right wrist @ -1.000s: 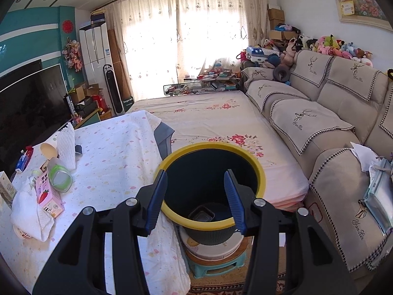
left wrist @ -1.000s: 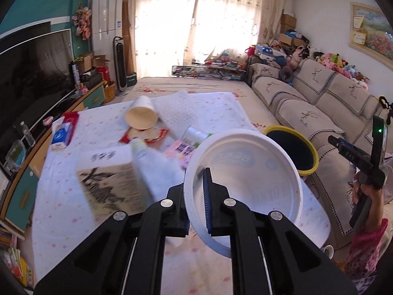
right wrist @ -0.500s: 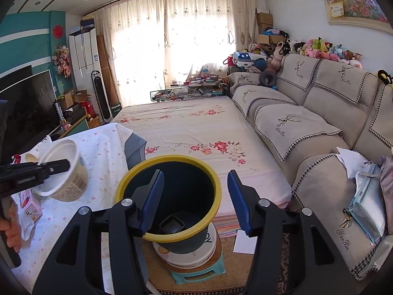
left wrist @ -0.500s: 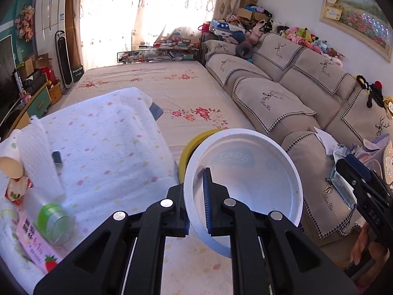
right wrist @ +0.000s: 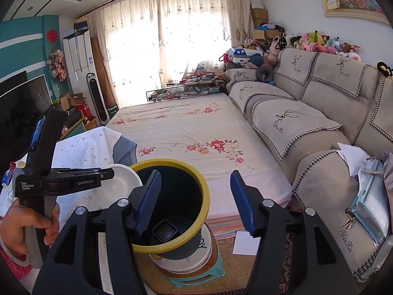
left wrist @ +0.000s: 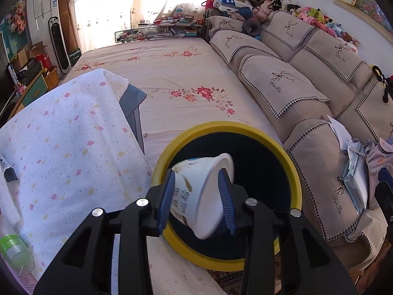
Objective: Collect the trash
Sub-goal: 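Carry the bowl over the bin and open the left tool, then reach the right tool to the pink strawberry milk carton and grasp it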
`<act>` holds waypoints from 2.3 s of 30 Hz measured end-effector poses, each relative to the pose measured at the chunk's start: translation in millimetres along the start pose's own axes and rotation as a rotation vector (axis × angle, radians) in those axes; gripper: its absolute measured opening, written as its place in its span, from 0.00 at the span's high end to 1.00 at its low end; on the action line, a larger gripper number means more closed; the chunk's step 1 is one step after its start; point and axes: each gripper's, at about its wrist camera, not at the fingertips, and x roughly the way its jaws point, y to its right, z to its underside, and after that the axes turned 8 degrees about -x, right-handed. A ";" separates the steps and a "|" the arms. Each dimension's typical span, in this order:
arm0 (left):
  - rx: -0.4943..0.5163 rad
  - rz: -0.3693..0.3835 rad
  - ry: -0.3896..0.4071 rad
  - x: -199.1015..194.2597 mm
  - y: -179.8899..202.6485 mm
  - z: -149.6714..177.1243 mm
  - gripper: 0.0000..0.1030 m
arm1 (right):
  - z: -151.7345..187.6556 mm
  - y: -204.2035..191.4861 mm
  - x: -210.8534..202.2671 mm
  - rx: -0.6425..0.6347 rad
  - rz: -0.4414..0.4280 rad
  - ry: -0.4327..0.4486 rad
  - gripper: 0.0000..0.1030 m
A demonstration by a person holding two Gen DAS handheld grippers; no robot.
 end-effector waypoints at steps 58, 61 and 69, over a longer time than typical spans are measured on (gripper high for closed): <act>-0.322 -0.216 0.409 -349.1 -281.9 226.5 0.35 | 48.1 -351.5 -19.0 -0.642 -0.710 -0.160 0.42; -0.326 -0.215 0.409 -349.3 -283.8 229.2 0.35 | 42.1 -335.8 -8.3 -0.602 -0.662 -0.171 0.41; -0.329 -0.203 0.395 -342.0 -284.5 232.6 0.35 | 48.7 -340.7 12.8 -0.660 -0.683 -0.223 0.41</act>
